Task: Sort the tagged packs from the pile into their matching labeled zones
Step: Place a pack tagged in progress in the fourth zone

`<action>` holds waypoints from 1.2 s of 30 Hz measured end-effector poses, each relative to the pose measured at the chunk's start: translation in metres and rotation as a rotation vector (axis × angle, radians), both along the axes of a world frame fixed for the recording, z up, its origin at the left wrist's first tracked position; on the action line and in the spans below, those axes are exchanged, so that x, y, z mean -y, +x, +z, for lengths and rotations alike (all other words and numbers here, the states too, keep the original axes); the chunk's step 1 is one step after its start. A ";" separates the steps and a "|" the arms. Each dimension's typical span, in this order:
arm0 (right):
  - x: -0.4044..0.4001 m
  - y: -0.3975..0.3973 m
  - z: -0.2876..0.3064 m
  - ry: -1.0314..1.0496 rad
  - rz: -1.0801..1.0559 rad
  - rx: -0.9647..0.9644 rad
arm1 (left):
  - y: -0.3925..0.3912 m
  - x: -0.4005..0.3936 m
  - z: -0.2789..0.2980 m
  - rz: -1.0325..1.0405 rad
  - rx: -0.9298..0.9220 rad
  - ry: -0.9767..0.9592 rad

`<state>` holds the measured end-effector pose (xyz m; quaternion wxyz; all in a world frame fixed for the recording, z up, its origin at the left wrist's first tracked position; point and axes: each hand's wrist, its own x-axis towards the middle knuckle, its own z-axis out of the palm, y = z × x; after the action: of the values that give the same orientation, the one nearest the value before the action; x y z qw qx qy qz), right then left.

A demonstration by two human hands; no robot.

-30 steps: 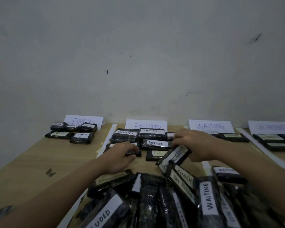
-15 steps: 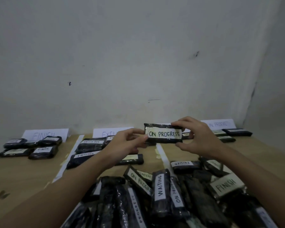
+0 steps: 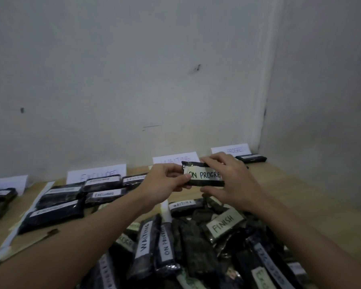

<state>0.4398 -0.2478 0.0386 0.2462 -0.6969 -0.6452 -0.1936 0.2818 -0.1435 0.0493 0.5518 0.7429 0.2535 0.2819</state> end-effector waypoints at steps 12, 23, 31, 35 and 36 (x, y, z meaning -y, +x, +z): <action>0.015 0.162 -0.027 -0.136 -0.311 -0.021 | 0.144 -0.013 -0.025 -0.131 -0.371 0.586; -0.060 0.327 -0.077 -0.505 -0.550 -0.102 | 0.233 -0.056 -0.059 -0.306 -0.510 0.892; -0.098 0.356 -0.100 -0.490 -0.473 -0.194 | 0.243 -0.079 -0.066 -0.323 -0.468 0.875; -0.096 0.350 -0.103 -0.467 -0.441 -0.220 | 0.234 -0.088 -0.067 -0.296 -0.469 0.847; -0.096 0.344 -0.102 -0.455 -0.423 -0.205 | 0.230 -0.090 -0.066 -0.285 -0.469 0.841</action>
<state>0.7839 -0.1514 -0.0633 0.1021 -0.8685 -0.4845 -0.0204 0.5117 -0.0538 -0.0170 0.1656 0.9716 0.1313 0.1069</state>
